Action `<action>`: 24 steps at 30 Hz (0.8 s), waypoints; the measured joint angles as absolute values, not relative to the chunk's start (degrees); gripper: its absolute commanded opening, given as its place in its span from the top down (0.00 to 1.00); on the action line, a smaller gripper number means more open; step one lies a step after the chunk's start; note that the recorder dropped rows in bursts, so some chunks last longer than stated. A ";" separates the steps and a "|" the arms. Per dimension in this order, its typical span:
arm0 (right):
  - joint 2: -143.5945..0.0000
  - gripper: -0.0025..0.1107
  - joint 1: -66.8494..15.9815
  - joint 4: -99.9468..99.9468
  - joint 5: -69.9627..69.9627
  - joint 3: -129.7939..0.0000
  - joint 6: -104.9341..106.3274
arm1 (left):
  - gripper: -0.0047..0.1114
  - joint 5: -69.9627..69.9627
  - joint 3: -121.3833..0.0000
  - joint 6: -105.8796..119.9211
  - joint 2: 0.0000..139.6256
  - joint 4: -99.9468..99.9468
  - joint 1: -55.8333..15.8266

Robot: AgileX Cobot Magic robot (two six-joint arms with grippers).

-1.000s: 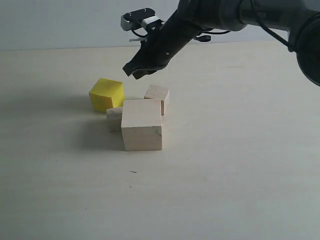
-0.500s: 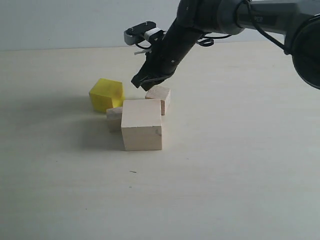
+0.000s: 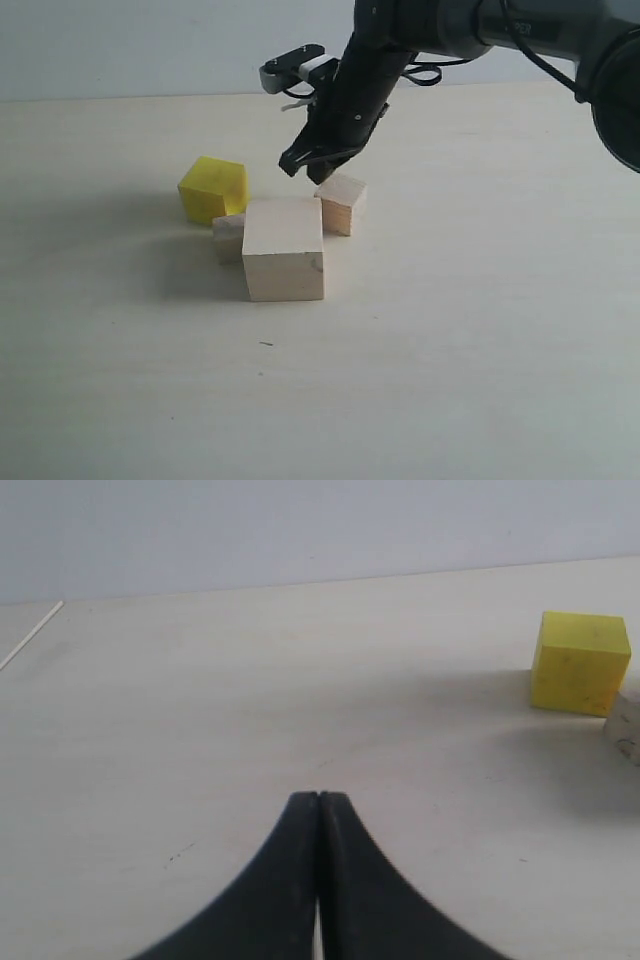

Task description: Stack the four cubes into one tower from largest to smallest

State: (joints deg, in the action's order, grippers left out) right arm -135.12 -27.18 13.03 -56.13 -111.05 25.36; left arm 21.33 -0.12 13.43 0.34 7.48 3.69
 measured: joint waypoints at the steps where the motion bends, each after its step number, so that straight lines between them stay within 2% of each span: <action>1: -135.14 0.98 -27.08 11.21 -56.83 -111.05 23.47 | 0.96 21.33 -0.12 13.43 0.34 7.48 3.69; 12: -136.07 0.98 -22.59 3.73 -68.11 -110.56 13.01 | 0.96 21.33 -0.12 13.43 0.34 7.48 3.69; 24: -129.36 0.98 -22.21 6.12 -63.86 -110.56 13.00 | 0.96 21.33 -0.12 13.43 0.34 7.48 3.69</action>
